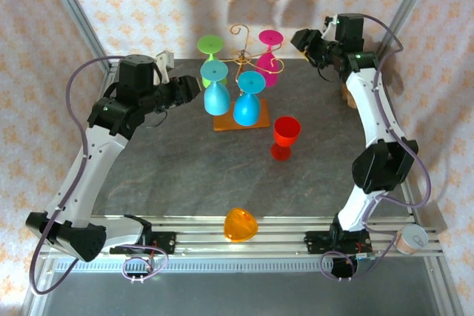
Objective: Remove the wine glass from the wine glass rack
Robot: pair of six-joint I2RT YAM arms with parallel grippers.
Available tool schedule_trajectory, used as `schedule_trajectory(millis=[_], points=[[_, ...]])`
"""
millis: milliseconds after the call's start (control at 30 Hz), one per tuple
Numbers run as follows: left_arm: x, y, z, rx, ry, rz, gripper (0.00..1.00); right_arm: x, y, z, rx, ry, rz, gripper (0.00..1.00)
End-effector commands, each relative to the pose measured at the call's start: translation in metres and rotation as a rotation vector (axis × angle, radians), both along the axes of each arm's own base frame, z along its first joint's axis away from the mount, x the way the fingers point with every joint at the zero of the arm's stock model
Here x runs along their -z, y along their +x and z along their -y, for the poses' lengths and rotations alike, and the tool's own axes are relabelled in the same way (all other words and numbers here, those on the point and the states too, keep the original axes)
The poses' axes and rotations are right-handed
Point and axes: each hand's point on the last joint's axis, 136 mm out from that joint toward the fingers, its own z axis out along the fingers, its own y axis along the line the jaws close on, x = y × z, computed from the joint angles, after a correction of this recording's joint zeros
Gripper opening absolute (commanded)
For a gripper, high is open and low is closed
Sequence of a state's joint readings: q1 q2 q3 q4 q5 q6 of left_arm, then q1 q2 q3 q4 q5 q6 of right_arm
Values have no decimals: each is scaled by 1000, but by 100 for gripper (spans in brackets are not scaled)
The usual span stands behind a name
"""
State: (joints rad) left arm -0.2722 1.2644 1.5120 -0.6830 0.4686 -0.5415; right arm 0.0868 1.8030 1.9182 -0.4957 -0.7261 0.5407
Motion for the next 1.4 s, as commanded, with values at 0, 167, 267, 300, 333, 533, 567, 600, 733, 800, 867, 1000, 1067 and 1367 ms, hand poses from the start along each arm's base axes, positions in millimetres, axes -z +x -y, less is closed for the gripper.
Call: schedule_trajectory(millis=[0, 167, 267, 300, 333, 533, 567, 600, 733, 800, 867, 1000, 1067, 1367], points=[[-28, 6, 2, 14, -31, 79, 45, -33, 19, -3, -18, 88, 101, 53], [-29, 8, 3, 18, -38, 78, 45, -25, 37, -9, -37, 136, 82, 50], [-29, 8, 3, 20, -35, 81, 45, -22, 48, -10, -29, 176, 84, 49], [-29, 8, 2, 19, -34, 80, 45, -23, 50, -12, -35, 185, 87, 49], [-29, 8, 2, 18, -34, 80, 45, -23, 52, -13, -43, 194, 84, 47], [-27, 8, 1, 18, -26, 78, 45, -22, 52, -21, -63, 201, 74, 43], [-26, 8, 1, 16, -25, 76, 45, -23, 50, -24, -72, 199, 74, 43], [-26, 8, 1, 16, -25, 76, 45, -22, 48, -27, -81, 196, 69, 43], [-25, 7, 2, 22, -30, 80, 45, -21, 42, -36, -103, 179, 65, 44], [-26, 6, 2, 21, -31, 83, 45, -22, 38, -41, -112, 174, 63, 44], [-26, 5, 1, 21, -33, 84, 45, -21, 36, -44, -120, 170, 56, 44], [-25, 1, -1, 16, -33, 84, 45, -13, 33, -43, -105, 141, 34, 43], [-26, -2, -2, 13, -34, 90, 45, -14, 32, -42, -103, 137, 39, 42], [-25, -4, -4, 1, -34, 91, 45, -17, 26, -44, -120, 141, 36, 28]])
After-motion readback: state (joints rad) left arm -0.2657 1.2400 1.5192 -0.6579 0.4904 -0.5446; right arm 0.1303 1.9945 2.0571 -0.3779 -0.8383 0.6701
